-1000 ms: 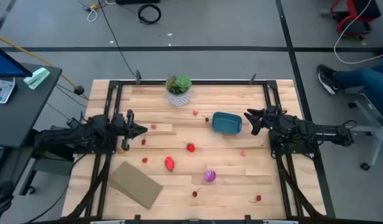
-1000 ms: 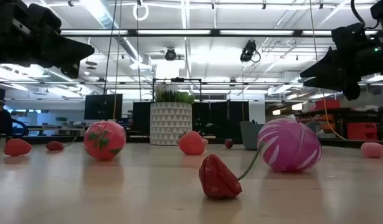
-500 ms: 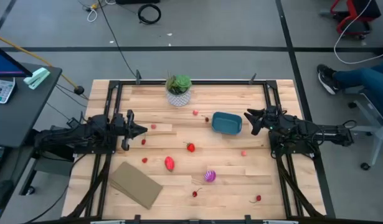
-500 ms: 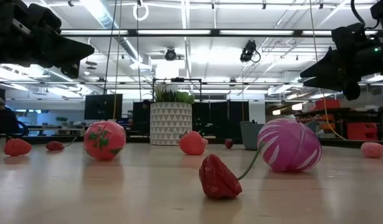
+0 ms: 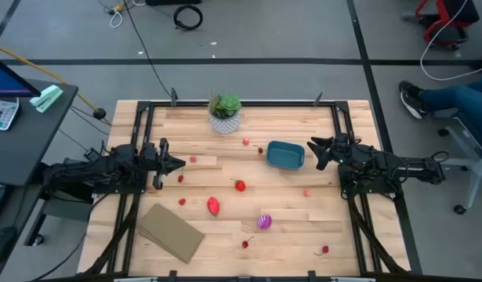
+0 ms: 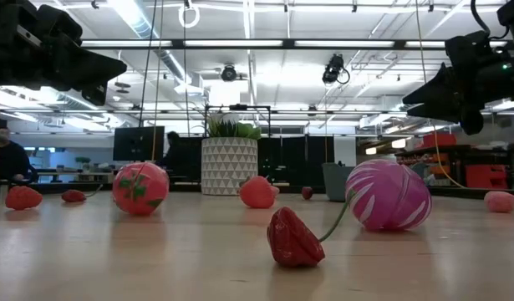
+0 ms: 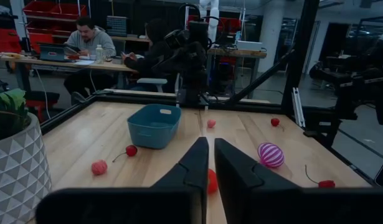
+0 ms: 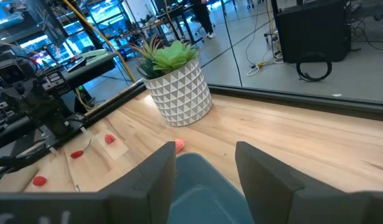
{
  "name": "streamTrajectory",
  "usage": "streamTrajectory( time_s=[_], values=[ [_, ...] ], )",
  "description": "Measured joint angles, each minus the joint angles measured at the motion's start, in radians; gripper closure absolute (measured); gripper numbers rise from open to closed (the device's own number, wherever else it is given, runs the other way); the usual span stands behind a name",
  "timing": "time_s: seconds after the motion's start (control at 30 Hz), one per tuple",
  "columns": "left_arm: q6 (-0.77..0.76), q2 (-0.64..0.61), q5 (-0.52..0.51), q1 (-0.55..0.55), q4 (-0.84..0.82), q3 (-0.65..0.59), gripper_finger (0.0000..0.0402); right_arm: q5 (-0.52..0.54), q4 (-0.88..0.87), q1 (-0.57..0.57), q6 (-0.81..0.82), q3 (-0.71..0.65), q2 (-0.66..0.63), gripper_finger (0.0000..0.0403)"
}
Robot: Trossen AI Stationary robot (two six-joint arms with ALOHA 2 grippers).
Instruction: Pick and placing Produce into tupperware
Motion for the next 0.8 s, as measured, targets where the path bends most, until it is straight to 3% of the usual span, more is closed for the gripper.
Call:
streamTrajectory(
  time_s=[0.27, 0.4, 0.47, 0.63, 0.8],
  values=[
    [0.008, 0.000, -0.002, 0.001, 0.002, 0.000, 0.0367, 0.000, 0.000, 0.000, 0.000, 0.000, 0.000, 0.0226],
    [0.080, 0.015, -0.177, 0.004, 0.110, 0.000, 0.0367, 0.000, 0.000, 0.000, 0.000, 0.000, 0.000, 0.0226],
    [0.022, 0.016, -0.195, 0.003, 0.176, 0.000, 0.0370, 0.000, 0.000, 0.000, 0.000, 0.000, 0.000, 0.0226],
    [-0.286, 0.016, -0.204, 0.003, 0.323, 0.008, 0.0376, -0.003, 0.000, 0.000, 0.000, 0.000, 0.003, 0.0226],
    [-0.248, 0.017, -0.350, 0.003, 0.332, 0.090, 0.0378, -0.003, -0.001, 0.000, 0.000, 0.000, 0.004, 0.0226]
  ],
)
